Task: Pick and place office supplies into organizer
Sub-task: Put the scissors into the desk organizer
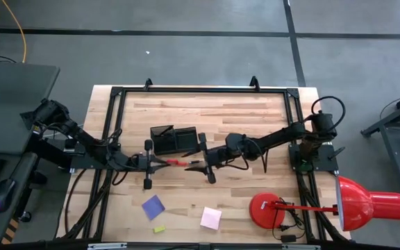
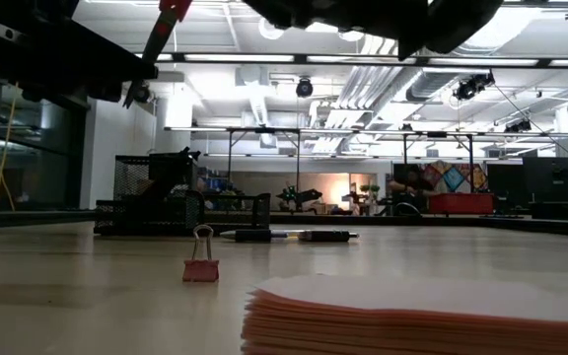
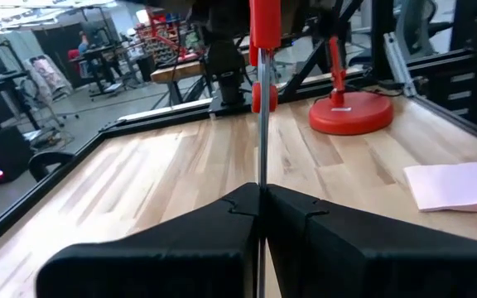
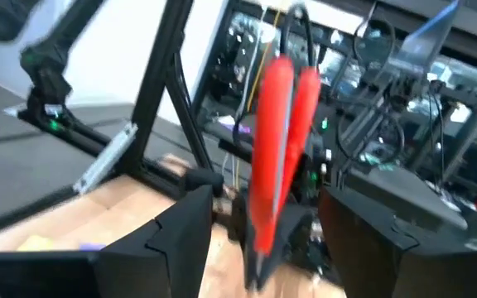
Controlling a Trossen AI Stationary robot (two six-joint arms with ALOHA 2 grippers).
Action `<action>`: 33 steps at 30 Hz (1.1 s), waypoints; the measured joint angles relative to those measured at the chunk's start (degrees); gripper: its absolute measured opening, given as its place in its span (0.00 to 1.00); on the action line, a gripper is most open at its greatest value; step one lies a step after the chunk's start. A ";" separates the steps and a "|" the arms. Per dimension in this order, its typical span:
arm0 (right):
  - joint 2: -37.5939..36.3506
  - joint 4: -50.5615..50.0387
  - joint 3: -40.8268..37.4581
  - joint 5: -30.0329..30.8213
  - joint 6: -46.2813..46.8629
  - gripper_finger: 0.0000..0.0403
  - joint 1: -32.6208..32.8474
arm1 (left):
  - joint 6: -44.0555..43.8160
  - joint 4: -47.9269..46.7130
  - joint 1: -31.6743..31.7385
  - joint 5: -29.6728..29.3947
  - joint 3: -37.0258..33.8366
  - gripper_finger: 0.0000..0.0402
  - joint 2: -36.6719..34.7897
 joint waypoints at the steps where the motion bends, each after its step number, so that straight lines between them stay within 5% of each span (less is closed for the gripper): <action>1: 0.00 0.44 0.00 0.00 0.15 0.52 0.17 | -0.17 -0.14 0.00 -0.24 0.00 0.00 -0.02; 15: -0.07 -1.14 2.36 0.08 2.54 0.42 -0.59 | -0.26 -0.21 0.00 -0.20 0.00 0.00 0.00; 26: -0.07 -3.29 2.84 -0.32 1.07 0.04 -0.54 | -0.32 -0.37 0.00 -0.30 0.00 0.00 0.00; 33: -0.07 -3.48 2.84 -0.25 0.79 0.03 -0.57 | -1.42 -0.37 -0.04 -1.62 0.00 0.04 0.00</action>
